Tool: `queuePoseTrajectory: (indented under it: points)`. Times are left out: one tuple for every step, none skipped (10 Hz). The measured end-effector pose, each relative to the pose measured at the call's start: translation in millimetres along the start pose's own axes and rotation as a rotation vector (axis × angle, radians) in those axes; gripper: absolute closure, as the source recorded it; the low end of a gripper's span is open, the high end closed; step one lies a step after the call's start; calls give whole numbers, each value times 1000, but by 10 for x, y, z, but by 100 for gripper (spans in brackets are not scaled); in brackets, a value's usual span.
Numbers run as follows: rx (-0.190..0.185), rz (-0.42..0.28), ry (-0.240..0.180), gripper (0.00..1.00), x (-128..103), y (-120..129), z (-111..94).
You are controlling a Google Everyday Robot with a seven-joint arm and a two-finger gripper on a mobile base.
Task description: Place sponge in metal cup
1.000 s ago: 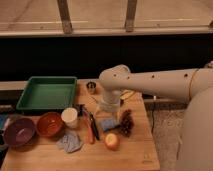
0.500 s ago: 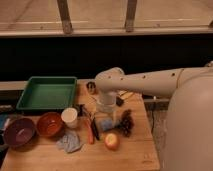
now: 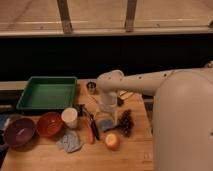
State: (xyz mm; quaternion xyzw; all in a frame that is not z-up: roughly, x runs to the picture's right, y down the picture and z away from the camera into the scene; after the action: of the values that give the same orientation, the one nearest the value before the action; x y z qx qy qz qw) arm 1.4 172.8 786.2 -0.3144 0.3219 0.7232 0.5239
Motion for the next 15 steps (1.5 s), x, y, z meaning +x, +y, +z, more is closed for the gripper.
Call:
queuePoseTrajectory:
  points:
    - [1,4,-2,35,-61,-13,9]
    - [1,13,-4,35,-131,-47,13]
    - [2,31,1,35,-185,-101,41]
    - [4,44,9,35,-219,-146,94]
    - [5,58,20,35,-248,-182,165]
    - [6,70,29,35,-270,-204,220]
    - [8,92,43,35,-304,-250,294]
    - [8,102,49,35,-319,-273,327]
    - [10,110,54,35,-341,-292,367]
    - [11,120,61,35,-368,-311,406]
    - [11,132,68,35,-400,-343,449]
    - [10,139,75,35,-420,-360,483]
    - [4,147,92,35,-448,-381,542]
    - [0,150,102,35,-454,-384,569]
    - [-1,151,107,35,-463,-388,587]
